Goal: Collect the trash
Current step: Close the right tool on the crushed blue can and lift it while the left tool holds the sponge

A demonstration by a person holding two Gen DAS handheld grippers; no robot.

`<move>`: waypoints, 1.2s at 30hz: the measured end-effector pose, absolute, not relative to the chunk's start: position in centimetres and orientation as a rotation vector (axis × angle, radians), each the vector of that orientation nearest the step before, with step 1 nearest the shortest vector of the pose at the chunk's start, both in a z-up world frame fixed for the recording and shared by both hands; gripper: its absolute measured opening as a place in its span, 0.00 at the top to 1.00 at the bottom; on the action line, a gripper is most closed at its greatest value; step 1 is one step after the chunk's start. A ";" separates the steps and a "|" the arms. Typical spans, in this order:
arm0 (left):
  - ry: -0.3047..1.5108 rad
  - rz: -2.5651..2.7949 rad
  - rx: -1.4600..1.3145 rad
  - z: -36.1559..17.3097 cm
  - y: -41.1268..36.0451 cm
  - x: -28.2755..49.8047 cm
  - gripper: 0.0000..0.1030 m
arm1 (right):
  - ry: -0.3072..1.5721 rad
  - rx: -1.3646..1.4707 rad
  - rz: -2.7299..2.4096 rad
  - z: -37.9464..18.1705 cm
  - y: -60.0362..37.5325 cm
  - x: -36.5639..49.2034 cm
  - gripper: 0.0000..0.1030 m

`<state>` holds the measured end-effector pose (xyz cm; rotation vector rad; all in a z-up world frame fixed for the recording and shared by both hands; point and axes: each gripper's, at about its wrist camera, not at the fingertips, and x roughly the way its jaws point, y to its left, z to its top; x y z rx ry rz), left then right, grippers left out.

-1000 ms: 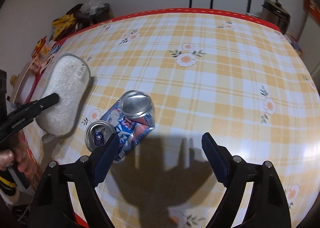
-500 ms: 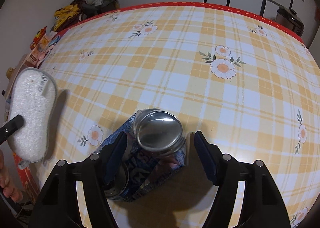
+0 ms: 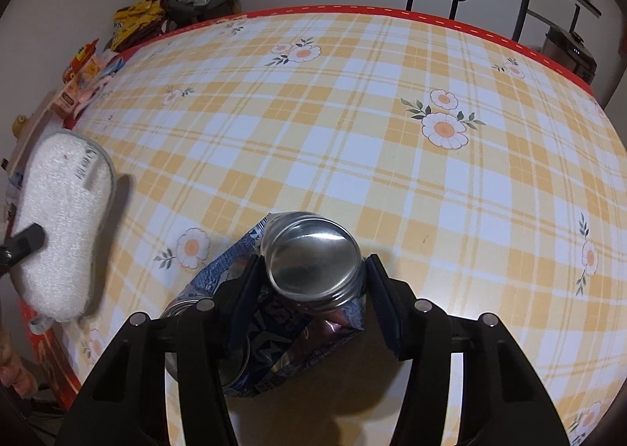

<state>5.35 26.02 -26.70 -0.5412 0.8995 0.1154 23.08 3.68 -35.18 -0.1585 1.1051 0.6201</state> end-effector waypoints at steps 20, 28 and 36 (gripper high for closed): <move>0.898 0.055 -0.490 -25.3 22.9 5.7 0.79 | 0.967 0.044 0.672 -29.6 -1.6 18.7 0.48; 0.857 0.039 -0.450 -23.2 22.0 6.1 0.79 | 0.892 0.062 0.676 -26.8 -2.9 18.3 0.48; 0.805 0.028 -0.389 -19.9 20.4 6.9 0.79 | 0.819 0.092 0.650 -24.2 -6.3 18.2 0.48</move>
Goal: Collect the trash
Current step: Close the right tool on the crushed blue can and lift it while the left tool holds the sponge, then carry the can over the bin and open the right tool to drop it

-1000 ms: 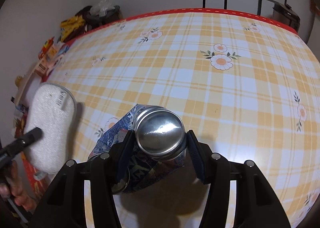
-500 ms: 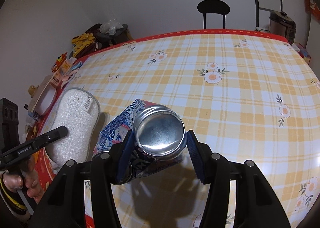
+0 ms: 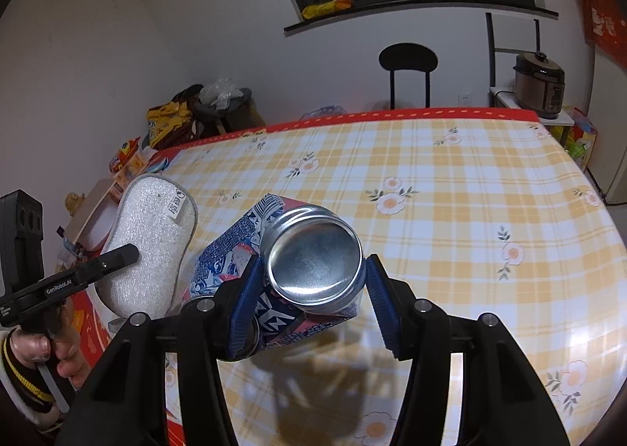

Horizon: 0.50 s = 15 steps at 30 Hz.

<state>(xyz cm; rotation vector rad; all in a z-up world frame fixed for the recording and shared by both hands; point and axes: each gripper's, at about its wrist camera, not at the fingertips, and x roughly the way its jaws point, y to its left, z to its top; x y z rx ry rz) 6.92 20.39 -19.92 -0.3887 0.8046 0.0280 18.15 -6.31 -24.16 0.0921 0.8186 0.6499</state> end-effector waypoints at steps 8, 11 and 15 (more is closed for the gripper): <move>0.762 -0.009 -0.363 -17.2 16.3 7.8 0.79 | 0.761 0.135 0.575 -22.1 -12.9 18.3 0.48; 0.755 -0.035 -0.354 -16.6 14.0 8.3 0.79 | 0.742 0.151 0.535 -21.5 -16.2 18.3 0.48; 0.754 -0.070 -0.343 -16.1 10.6 9.2 0.79 | 0.721 0.167 0.463 -21.1 -21.7 18.1 0.48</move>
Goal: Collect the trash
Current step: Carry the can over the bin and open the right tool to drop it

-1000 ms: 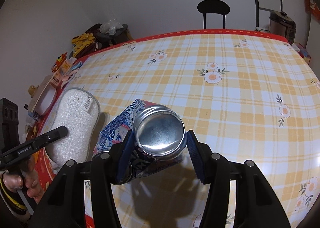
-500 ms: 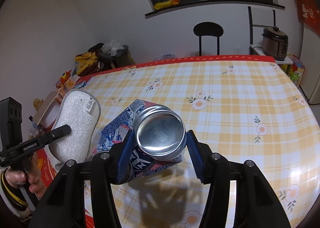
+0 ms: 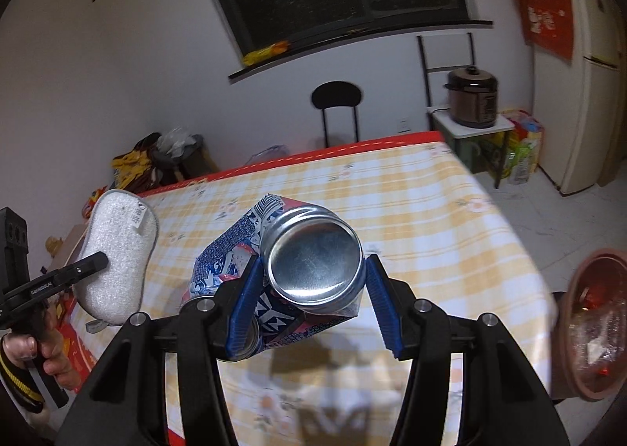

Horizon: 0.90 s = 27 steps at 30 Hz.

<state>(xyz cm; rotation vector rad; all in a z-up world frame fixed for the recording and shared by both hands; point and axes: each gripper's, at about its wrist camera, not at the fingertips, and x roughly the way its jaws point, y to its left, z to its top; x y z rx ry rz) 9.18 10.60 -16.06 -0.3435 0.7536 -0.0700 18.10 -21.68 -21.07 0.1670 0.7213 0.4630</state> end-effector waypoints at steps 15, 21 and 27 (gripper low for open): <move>0.771 -0.184 -0.297 -16.0 -1.7 12.3 0.79 | 0.719 0.176 0.107 -22.1 -44.4 17.6 0.48; 0.786 -0.212 -0.272 -16.3 -5.7 13.2 0.79 | 0.793 0.162 -0.017 -24.6 -51.3 18.8 0.48; 0.797 -0.240 -0.251 -16.6 -8.8 14.1 0.79 | 0.868 0.166 -0.130 -27.0 -54.9 19.4 0.35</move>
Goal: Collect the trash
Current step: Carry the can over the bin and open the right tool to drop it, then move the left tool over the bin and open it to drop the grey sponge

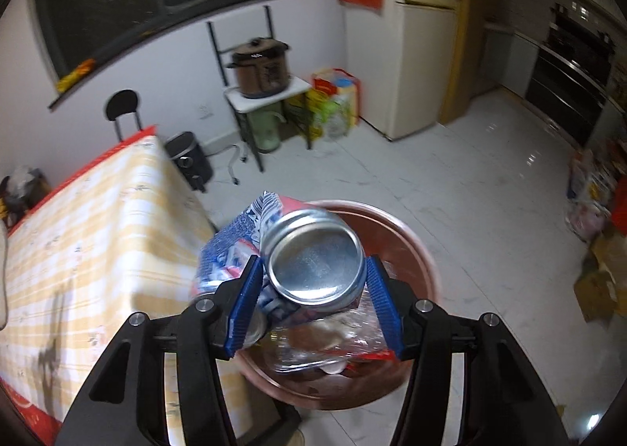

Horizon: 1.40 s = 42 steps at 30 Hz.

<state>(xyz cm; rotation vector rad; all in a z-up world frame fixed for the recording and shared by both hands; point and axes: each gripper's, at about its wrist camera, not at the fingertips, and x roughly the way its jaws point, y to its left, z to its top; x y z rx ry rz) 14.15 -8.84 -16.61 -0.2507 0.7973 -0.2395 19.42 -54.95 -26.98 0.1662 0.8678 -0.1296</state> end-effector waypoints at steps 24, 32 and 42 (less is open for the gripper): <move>0.869 -0.593 -0.132 -18.4 -27.4 20.5 0.79 | 0.703 0.210 -0.136 -19.9 -58.3 15.7 0.05; 0.970 -0.723 -0.121 -21.9 -36.4 24.3 0.79 | 0.702 0.232 -0.183 -19.7 -60.6 13.9 0.05; 0.955 -0.744 -0.099 -23.5 -43.2 27.0 0.38 | 0.724 0.258 -0.244 -20.8 -63.0 11.8 0.05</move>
